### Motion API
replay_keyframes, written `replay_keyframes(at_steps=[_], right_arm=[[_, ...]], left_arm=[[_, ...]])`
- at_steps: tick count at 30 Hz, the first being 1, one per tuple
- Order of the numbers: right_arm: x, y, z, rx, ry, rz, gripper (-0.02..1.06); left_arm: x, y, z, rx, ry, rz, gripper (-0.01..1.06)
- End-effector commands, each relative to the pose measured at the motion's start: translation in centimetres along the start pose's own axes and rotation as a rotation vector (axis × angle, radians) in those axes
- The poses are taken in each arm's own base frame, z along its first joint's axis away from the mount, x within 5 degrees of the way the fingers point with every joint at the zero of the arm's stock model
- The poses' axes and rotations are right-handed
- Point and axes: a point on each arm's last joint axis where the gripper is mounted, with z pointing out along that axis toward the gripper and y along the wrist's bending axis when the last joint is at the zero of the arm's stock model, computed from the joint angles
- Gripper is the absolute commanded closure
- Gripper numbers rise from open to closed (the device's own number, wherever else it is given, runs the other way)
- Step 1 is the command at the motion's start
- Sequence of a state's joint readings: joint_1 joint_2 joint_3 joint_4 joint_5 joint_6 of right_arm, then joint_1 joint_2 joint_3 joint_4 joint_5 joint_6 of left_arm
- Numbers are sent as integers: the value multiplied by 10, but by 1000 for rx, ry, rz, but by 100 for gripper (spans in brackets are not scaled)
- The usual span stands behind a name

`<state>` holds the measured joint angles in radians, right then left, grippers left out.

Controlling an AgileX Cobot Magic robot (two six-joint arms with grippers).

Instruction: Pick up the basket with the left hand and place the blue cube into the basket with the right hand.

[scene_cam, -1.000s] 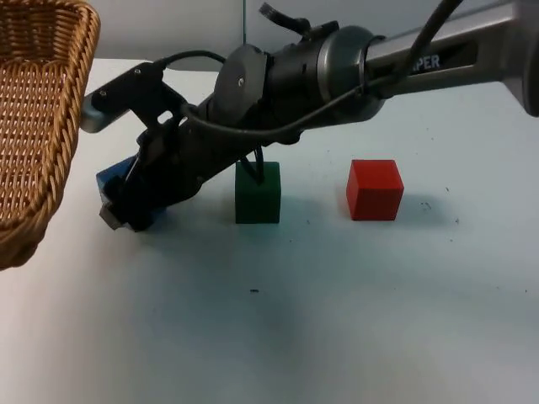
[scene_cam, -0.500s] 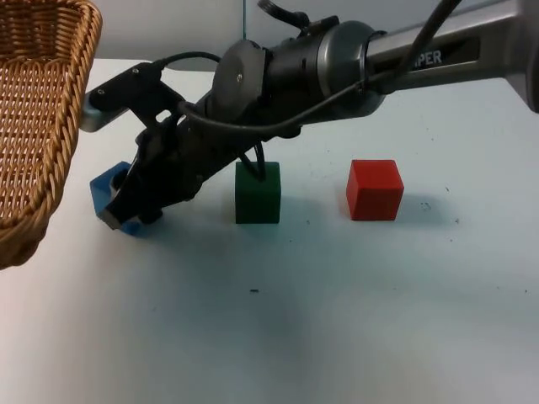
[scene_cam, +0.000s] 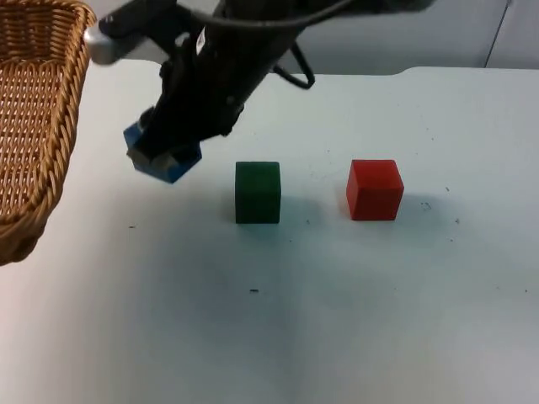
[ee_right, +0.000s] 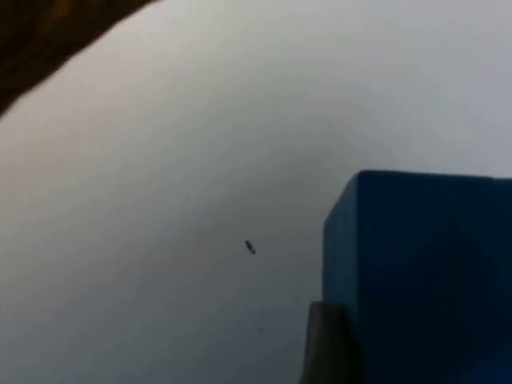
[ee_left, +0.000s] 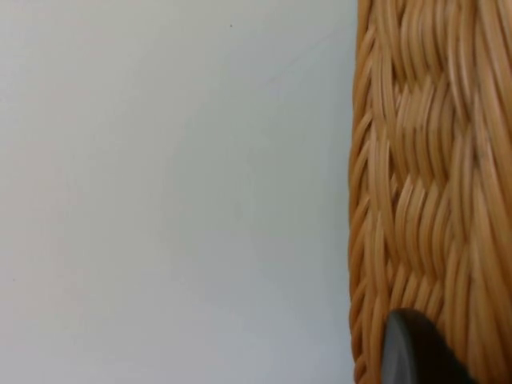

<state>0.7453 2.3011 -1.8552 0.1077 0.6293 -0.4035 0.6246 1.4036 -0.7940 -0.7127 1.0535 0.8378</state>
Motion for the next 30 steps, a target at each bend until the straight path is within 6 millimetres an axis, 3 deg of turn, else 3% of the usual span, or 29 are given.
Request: replay_keyframes(at_steps=[1, 2, 3, 7, 11, 14, 17, 20, 21, 25, 26, 30], right_arm=[[-14, -9, -36, 33, -55, 15, 105], [-19, -13, -50, 45, -83, 30, 105], [-19, -13, -50, 45, -83, 30, 105], [-43, -14, -104, 82, -235, 17, 105], [-60, 2, -126, 36, -368, -11, 105], [-68, 15, -127, -4, -423, -40, 105], [-74, 29, -123, -42, -462, -60, 105], [-80, 56, -104, -74, -506, -104, 105], [-80, 56, -104, -74, -506, -104, 105], [-78, 81, -70, -77, -502, -143, 105], [-78, 81, -70, -77, -502, -143, 105], [-73, 94, -37, -87, -475, -150, 105]], left_arm=[[-5, -4, -2, 21, -35, -13, 105], [-5, -4, -2, 21, -35, -15, 105], [-5, -4, -2, 21, -35, -15, 105], [-5, -5, -2, 25, -39, -19, 105], [-5, -5, -2, 27, -42, -21, 105], [-5, -5, -2, 28, -43, -22, 105], [-6, -5, -2, 29, -44, -23, 105], [-5, -5, -2, 35, -42, -27, 105], [-5, -5, -2, 35, -42, -27, 105], [-5, -6, -2, 41, -39, -28, 105], [-5, -6, -2, 41, -39, -28, 105], [-5, -6, -2, 44, -43, -31, 105]])
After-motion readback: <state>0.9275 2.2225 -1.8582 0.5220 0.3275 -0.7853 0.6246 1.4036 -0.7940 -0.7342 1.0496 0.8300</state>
